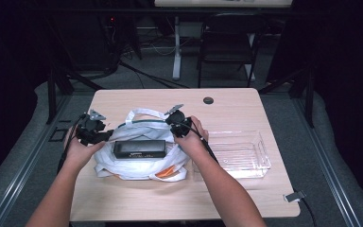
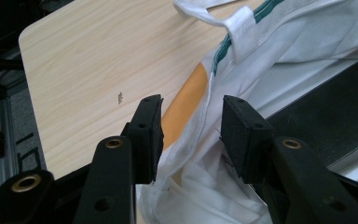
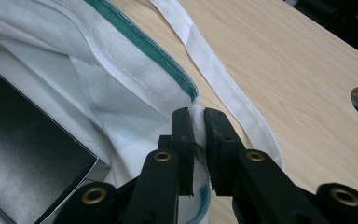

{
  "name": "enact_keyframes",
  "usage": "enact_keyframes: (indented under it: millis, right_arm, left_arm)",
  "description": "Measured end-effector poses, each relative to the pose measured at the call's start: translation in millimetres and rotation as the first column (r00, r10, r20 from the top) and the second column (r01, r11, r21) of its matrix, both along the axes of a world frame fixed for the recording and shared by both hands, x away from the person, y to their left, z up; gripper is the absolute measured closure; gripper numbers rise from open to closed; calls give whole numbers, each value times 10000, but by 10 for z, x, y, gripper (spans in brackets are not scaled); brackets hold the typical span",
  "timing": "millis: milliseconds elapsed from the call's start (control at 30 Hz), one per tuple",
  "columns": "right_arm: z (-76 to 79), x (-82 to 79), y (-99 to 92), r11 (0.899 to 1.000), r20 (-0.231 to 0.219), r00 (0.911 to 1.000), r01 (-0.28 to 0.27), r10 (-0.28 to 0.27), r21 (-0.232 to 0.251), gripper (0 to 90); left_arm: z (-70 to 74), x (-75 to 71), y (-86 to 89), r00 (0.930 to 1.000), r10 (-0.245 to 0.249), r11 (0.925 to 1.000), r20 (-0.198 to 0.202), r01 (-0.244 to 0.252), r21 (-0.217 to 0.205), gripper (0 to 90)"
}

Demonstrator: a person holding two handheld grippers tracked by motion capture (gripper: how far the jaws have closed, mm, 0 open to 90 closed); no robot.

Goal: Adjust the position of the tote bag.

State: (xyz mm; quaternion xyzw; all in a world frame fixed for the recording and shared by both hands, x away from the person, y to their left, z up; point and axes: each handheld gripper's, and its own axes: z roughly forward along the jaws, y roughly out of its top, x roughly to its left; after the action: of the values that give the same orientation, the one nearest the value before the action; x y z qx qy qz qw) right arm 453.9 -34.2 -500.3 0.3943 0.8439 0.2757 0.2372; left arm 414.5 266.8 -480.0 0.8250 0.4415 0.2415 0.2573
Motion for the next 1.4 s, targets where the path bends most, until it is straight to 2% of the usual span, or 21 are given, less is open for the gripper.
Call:
enact_keyframes:
  millis: [267, 300, 533, 833, 1267, 1400]
  right_arm:
    - [1, 1, -4, 10000, -40, 10000, -39, 39, -89, 826]
    - [-9, 0, 0, 10000, 21, 10000, 7, -7, 16, 826]
    - [-6, -1, 2, 9999, -4, 10000, -43, 43, -108, 826]
    - [-12, 2, 5, 9999, 0, 10000, -93, 93, -145, 827]
    - [-36, 10, 15, 9999, 92, 9999, -62, 63, -94, 827]
    - [-29, 9, 18, 9997, 49, 9999, -110, 111, -228, 827]
  left_arm:
    - [-83, 29, 16, 9998, 61, 9999, -211, -59, 122, 754]
    - [-102, 40, 16, 9997, 88, 9997, -242, -83, 222, 772]
    - [-167, 92, 30, 9994, 266, 9996, -206, -263, 133, 846]
    - [-211, 162, 37, 9983, 552, 9984, -210, -551, 83, 875]
    - [-271, 277, 44, 9942, 925, 9957, -553, -924, 26, 882]
    - [-296, 306, 48, 9927, 1024, 9947, -640, -1026, 8, 883]
